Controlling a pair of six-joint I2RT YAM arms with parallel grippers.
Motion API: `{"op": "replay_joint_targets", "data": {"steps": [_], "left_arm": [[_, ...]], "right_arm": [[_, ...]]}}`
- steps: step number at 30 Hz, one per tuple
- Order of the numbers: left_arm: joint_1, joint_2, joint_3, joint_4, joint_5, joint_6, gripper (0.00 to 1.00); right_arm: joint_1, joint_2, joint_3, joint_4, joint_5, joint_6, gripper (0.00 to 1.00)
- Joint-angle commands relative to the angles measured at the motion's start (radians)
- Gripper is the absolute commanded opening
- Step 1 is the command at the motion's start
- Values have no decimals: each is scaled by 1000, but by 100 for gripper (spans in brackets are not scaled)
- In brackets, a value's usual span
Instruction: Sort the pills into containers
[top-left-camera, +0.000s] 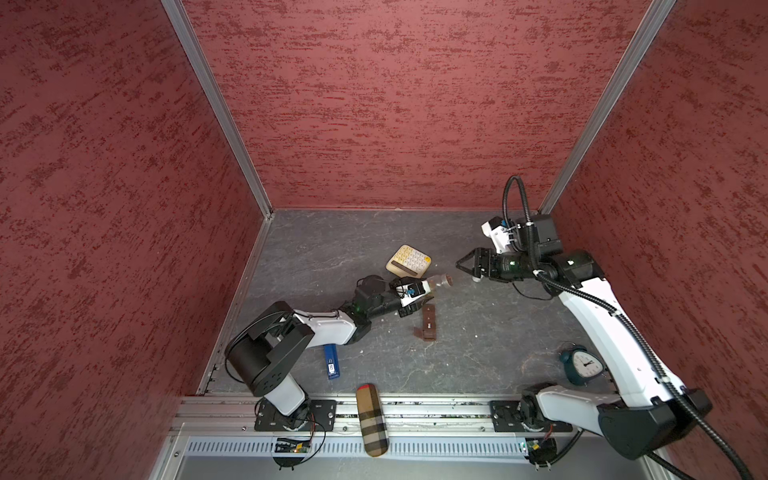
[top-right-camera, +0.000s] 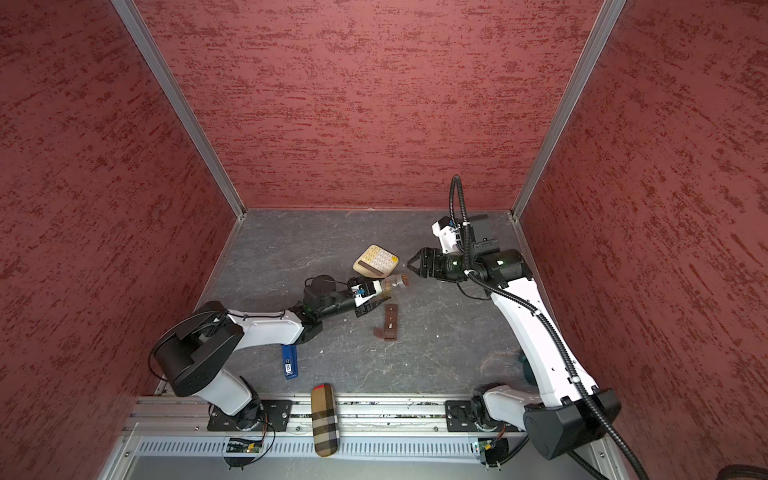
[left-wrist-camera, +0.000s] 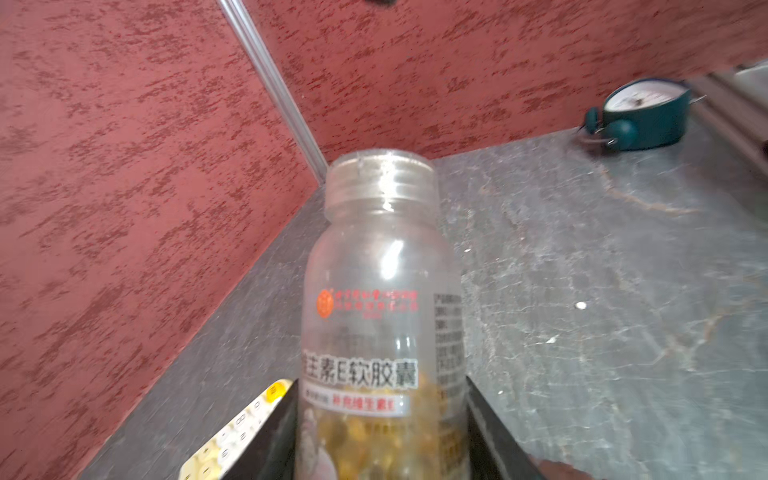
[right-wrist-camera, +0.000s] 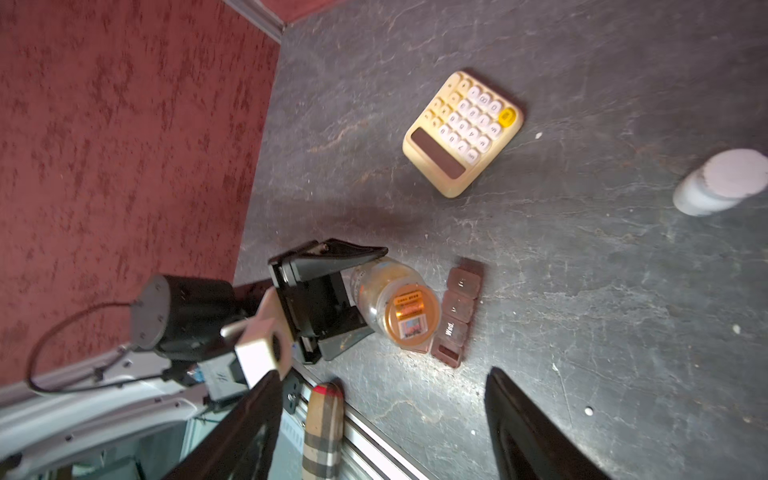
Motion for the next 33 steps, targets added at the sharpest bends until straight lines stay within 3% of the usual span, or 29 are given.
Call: {"op": "replay_joint_targets", "data": {"steps": [1,4,9,18,33], "left_arm": [[-29,75,-6,292,-222,97,0],[-48,170,6,493,-333,174,0],[-69,235,62,518,-389,261,0],[-101,288,102,518,-378,291,0],[-97,293,96,518,-368,252,0]], "right_arm": [[-13,38,44,0,84,208,73],[-19,55,31,32,66,321,71],[-22,81,-13,106,21,427,70],[-21,164,-37,158,-31,430,70],[-21,207,-70,181,-93,391,61]]}}
